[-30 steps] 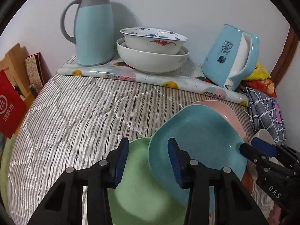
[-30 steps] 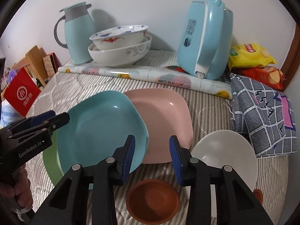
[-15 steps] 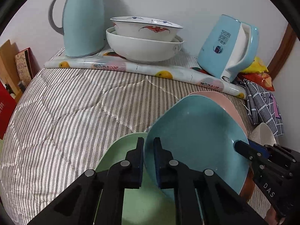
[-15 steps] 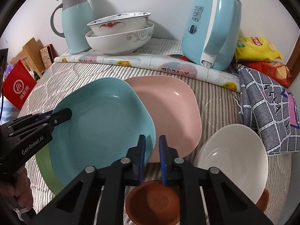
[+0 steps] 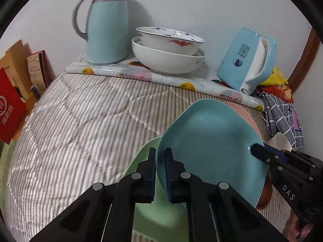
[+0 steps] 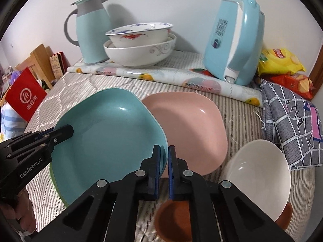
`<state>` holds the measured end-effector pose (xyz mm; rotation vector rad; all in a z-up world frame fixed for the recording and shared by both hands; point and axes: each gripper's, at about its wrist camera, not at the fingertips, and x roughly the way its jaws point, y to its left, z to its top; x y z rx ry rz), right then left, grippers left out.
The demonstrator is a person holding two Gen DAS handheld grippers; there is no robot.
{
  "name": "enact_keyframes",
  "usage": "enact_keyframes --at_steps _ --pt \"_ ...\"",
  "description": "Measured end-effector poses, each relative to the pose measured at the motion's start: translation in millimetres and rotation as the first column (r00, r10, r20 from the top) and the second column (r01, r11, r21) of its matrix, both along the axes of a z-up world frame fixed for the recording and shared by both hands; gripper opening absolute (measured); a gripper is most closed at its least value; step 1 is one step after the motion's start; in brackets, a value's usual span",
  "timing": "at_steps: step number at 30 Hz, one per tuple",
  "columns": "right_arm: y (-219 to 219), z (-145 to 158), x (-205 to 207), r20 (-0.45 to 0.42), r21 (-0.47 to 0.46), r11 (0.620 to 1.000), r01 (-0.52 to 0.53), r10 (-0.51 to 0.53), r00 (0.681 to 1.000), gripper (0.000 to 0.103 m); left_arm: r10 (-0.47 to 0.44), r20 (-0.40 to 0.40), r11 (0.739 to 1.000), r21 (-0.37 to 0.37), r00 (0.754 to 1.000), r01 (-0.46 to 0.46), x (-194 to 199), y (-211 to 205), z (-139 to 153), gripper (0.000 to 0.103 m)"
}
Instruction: Organize plates and bowls
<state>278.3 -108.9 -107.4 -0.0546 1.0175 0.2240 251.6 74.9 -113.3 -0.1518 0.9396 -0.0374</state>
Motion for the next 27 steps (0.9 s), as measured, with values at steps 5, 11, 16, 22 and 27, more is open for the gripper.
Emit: enact_keyframes --at_steps 5,11,16,22,27 --pt "14.5 5.6 -6.1 0.013 0.004 1.000 -0.030 0.030 0.999 0.006 0.036 0.004 0.999 -0.003 0.999 -0.036 -13.1 14.9 3.2 0.009" --pt "30.6 5.9 -14.5 0.018 0.001 0.998 -0.065 0.065 0.998 0.006 0.066 -0.004 0.998 -0.004 0.998 -0.066 -27.1 28.1 1.5 0.009" --pt "38.0 0.5 -18.7 0.008 -0.003 0.997 -0.081 0.081 0.997 0.006 0.078 -0.012 0.997 -0.008 0.997 -0.078 -35.7 32.6 -2.5 0.009" --pt "40.0 -6.8 -21.1 -0.006 -0.015 0.996 -0.085 0.085 0.996 0.006 0.075 -0.035 0.997 -0.014 0.997 -0.076 -38.8 31.0 -13.0 0.009" --pt "39.4 -12.8 -19.5 -0.022 -0.014 0.997 -0.079 0.079 0.997 0.006 0.074 -0.049 0.997 -0.022 0.996 -0.075 -38.9 31.5 -20.0 0.009"
